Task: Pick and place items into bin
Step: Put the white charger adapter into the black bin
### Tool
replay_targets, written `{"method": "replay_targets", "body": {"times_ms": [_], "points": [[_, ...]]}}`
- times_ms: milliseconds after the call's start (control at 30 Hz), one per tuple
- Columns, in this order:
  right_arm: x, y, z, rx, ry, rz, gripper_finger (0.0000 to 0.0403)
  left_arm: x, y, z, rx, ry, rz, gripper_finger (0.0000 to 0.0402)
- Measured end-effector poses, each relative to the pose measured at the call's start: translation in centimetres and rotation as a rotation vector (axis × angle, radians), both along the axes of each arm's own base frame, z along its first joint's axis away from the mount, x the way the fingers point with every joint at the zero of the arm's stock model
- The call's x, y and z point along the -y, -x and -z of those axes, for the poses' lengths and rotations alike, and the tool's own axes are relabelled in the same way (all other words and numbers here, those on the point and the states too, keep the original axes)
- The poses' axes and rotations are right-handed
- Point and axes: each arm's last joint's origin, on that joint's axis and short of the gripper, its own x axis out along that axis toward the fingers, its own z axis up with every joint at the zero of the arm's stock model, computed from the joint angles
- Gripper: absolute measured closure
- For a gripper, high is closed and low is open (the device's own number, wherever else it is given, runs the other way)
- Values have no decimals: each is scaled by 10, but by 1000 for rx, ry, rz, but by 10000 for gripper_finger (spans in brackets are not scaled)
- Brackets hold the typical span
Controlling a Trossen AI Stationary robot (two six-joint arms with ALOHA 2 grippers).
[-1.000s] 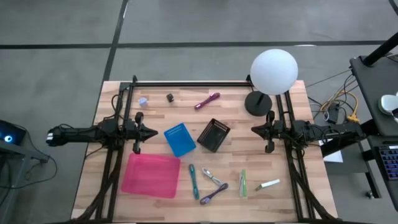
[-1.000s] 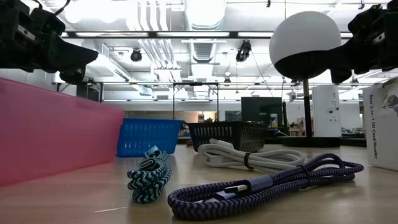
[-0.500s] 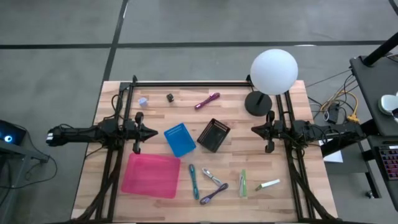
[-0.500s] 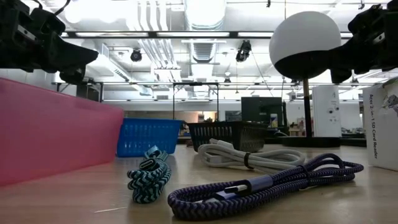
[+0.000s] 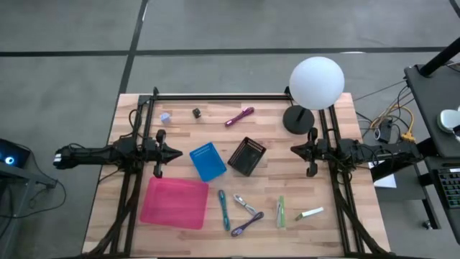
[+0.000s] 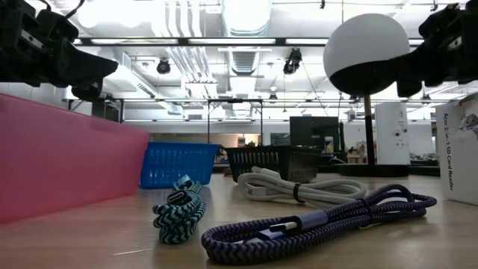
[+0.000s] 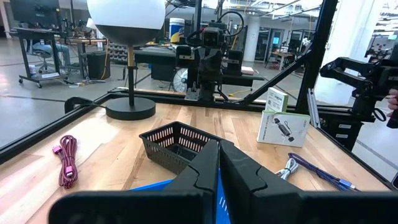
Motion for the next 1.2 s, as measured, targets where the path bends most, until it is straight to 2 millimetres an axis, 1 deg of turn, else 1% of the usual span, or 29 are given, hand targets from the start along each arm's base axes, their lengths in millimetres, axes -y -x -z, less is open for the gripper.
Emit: {"method": "replay_targets", "body": {"times_ms": [100,267,367,533,633,733,833,933,1067,1133,1200], "points": [[0,1,-9,90,1,0,394,0,0,0,1,0,0,402],[0,3,-22,240,-107,-12,394,0,0,0,1,0,0,402],[0,5,-27,299,-127,-17,394,0,0,0,2,0,0,402],[1,6,-29,347,-265,-27,394,0,0,-6,61,1,0,402],[2,6,-30,378,-432,-34,394,0,1,-14,148,2,1,402],[4,6,-29,424,-600,24,394,0,2,-24,255,2,1,402],[6,7,-29,460,-706,61,394,0,6,-37,386,3,1,402],[6,7,-29,468,-726,65,394,0,11,-48,520,28,1,402],[7,7,-30,476,-698,92,394,-2,19,-60,674,163,-11,401],[8,8,-30,483,-682,136,394,-2,21,-64,715,194,4,398],[9,8,-29,487,-663,188,394,-2,21,-66,713,175,-2,385]]}}
